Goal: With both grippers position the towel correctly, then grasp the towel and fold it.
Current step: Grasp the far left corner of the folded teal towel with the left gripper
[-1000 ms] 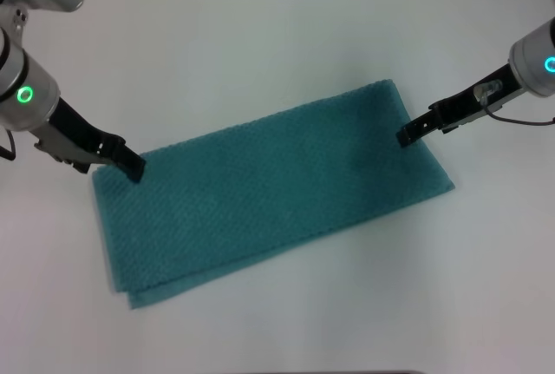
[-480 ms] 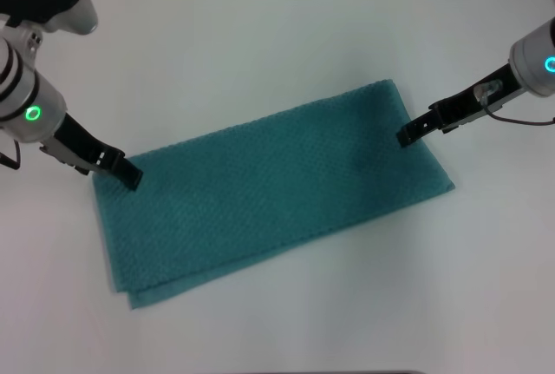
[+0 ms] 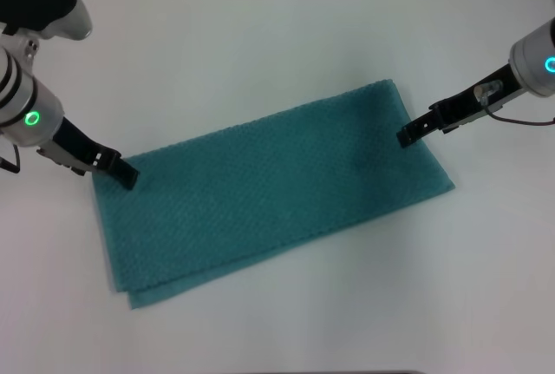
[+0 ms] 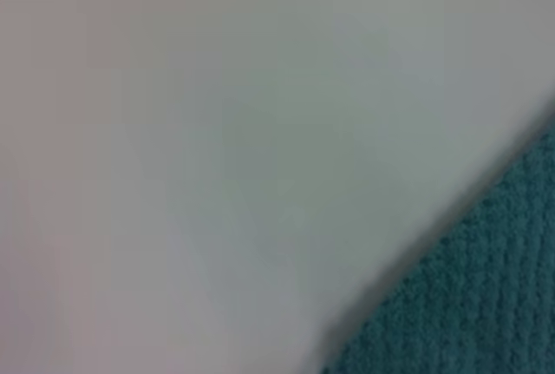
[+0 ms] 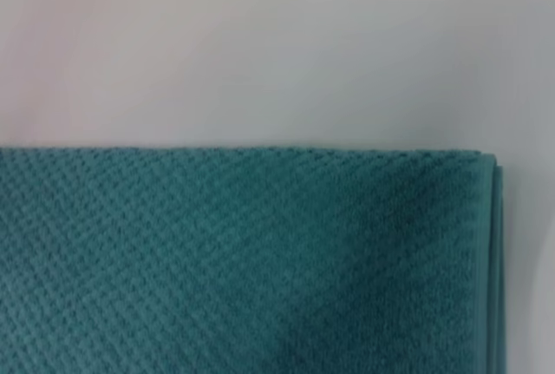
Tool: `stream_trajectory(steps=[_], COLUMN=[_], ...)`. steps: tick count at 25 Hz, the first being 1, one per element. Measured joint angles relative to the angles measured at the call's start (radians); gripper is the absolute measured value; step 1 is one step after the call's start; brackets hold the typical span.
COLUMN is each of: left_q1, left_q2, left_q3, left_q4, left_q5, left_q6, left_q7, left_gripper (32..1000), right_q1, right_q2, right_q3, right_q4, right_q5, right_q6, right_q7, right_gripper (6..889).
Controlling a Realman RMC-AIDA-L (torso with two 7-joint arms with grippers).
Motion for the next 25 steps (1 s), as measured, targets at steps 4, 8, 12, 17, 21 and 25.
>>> stream_trajectory(steps=[4,8,12,17,21,25], left_q1=[0.003,0.000,0.000,-0.002,-0.002,-0.004], left_q2=[0.0036,0.0039,0.0035,0.0021,0.0003,0.0013], left_q3=[0.000,0.002,0.007,0.009,0.010,0.012], left_q4=[-0.005,-0.034,-0.045,-0.053,-0.060,-0.080], left_q5=[0.000,0.001,0.001,0.001,0.001,0.002], left_q6=[-0.014,-0.038,-0.055,-0.072,-0.082,-0.095], left_q7=[0.003,0.003,0.004,0.004,0.004,0.004], left_gripper=[844,844,844,844,844,844], right_q1=[0.000,0.000,0.000,0.000,0.000,0.002], right_q2=[0.000,0.000,0.000,0.000,0.000,0.001], right_q3=[0.000,0.000,0.000,0.000,0.000,0.000], right_q4=[0.000,0.000,0.000,0.000,0.000,0.000], right_q5=[0.000,0.000,0.001,0.002,0.002,0.002], right_q6=[0.000,0.000,0.000,0.000,0.000,0.000], right_q7=[0.000,-0.001,-0.002,-0.003,-0.003,-0.003], right_gripper=[796,791,787,782,778,773])
